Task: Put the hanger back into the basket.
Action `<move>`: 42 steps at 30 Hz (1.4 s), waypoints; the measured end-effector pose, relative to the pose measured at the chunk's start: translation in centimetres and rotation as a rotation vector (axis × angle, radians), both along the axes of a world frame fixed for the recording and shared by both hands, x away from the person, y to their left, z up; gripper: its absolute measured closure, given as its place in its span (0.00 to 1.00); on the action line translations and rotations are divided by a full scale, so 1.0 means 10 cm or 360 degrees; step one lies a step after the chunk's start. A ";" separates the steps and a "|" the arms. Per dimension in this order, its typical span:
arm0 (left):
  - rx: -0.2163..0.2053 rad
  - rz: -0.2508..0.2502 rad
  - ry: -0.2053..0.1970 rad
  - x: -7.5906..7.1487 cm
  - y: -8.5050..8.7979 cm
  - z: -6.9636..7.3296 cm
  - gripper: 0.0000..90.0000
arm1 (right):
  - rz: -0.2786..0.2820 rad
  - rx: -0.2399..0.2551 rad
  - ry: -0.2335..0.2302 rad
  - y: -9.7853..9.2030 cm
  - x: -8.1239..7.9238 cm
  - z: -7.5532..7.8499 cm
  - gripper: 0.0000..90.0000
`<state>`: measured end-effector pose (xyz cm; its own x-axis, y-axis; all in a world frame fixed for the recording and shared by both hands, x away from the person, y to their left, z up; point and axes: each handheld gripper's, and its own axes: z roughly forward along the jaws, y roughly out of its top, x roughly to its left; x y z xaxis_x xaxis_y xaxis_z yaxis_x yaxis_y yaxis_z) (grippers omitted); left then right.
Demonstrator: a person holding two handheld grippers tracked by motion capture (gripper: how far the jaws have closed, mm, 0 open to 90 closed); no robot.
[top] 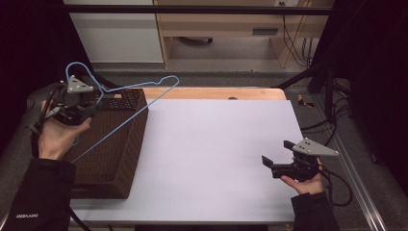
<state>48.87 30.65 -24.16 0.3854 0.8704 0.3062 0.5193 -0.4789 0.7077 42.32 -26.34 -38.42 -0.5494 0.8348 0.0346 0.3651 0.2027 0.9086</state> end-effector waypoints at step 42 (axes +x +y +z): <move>0.0098 0.0343 0.0135 0.12 0.89 -0.88 0.97 | 0.0009 -0.0019 0.0004 0.02 0.01 -0.02 0.05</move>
<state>50.07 39.58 -32.98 0.2197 0.9159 0.3359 0.6707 -0.3918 0.6298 42.41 -26.11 -38.60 -0.5541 0.8320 0.0261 0.3664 0.2156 0.9051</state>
